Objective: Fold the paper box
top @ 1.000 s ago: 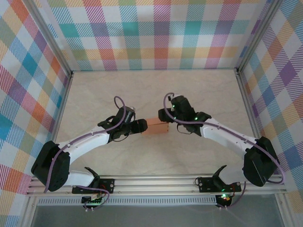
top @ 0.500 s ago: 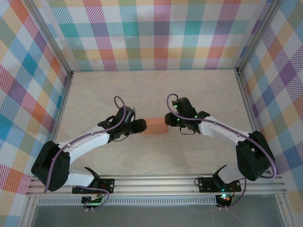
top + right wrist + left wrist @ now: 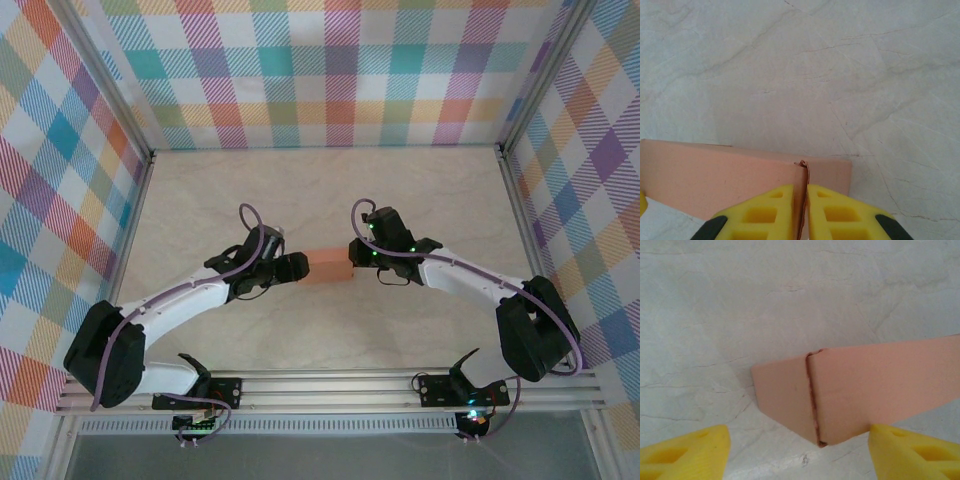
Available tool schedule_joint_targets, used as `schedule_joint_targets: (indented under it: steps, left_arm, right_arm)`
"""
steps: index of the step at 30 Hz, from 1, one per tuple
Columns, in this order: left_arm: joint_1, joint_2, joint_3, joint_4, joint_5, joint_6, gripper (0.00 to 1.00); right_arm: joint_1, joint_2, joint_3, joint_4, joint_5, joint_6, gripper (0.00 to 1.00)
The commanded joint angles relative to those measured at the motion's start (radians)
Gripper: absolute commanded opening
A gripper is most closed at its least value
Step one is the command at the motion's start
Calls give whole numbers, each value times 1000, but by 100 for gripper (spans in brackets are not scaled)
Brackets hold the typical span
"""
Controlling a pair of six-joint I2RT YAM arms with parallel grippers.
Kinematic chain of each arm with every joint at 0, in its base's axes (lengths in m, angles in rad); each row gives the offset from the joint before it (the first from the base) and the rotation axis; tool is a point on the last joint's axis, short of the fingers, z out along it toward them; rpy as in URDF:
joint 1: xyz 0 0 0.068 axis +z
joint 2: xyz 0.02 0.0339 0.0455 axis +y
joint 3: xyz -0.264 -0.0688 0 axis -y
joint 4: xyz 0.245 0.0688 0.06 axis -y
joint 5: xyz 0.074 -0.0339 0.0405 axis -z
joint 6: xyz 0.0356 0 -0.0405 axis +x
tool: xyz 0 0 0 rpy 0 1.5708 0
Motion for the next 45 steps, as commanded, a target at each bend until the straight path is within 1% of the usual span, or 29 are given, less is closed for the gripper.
schedule_joint_targets:
  steps: [1, 4, 7, 10, 11, 12, 14, 16, 17, 23, 27, 28, 32, 33, 34, 37, 39, 40, 44, 45]
  left_arm:
    - [26, -34, 62, -47, 5, 21, 76]
    - [43, -25, 86, -66, 0, 31, 76]
    - [74, -16, 78, -63, 3, 28, 67]
    - [89, 11, 75, -61, 13, 42, 54]
    - [91, 25, 76, -66, 18, 46, 46]
    - [91, 40, 76, -67, 28, 50, 41]
    - [91, 63, 68, -47, 57, 50, 39]
    - [91, 77, 54, -27, 80, 42, 31]
    - [92, 80, 49, -26, 85, 39, 30]
    - [91, 53, 25, -47, 45, 44, 12]
    - [91, 28, 28, -67, 31, 53, 2]
    - [91, 19, 34, -74, 31, 56, 0]
    - [90, -22, 57, -87, 41, 57, 0]
    - [90, -31, 62, -85, 44, 56, 2]
    - [90, -41, 67, -84, 44, 52, 7]
    - [90, -56, 79, -61, 63, 44, 13]
    - [90, -50, 83, -43, 81, 37, 26]
    - [90, -43, 83, -36, 90, 34, 28]
    - [88, 13, 77, -26, 124, 25, 34]
    - [88, 27, 75, 10, 132, 24, 34]
  right_arm:
    - [-3, 43, -13, -99, 48, -6, 15]
    - [-3, 45, -17, -92, 47, -3, 15]
    - [-3, 44, -18, -93, 46, -2, 15]
    - [-3, 40, -16, -100, 47, -3, 15]
    - [-2, 37, -16, -99, 47, -4, 16]
    - [-2, 37, -14, -101, 47, -6, 16]
    - [-3, 37, -11, -104, 44, -6, 16]
    - [-3, 39, -12, -101, 41, -6, 16]
    - [-3, 40, -12, -102, 39, -3, 16]
    - [-3, 43, -11, -105, 40, -3, 16]
    - [-3, 48, -8, -103, 35, -3, 16]
    - [-3, 48, -6, -102, 32, -3, 16]
    - [-3, 47, -6, -103, 33, -2, 16]
    - [-3, 47, -6, -104, 33, -3, 16]
    - [-2, 46, -6, -102, 33, -2, 16]
    - [-3, 46, -6, -102, 32, -3, 16]
    - [-3, 47, -6, -102, 32, -2, 16]
    - [-3, 47, -6, -102, 32, -2, 16]
    - [-3, 43, -6, -102, 32, -3, 16]
    - [-3, 44, -6, -102, 30, -3, 16]
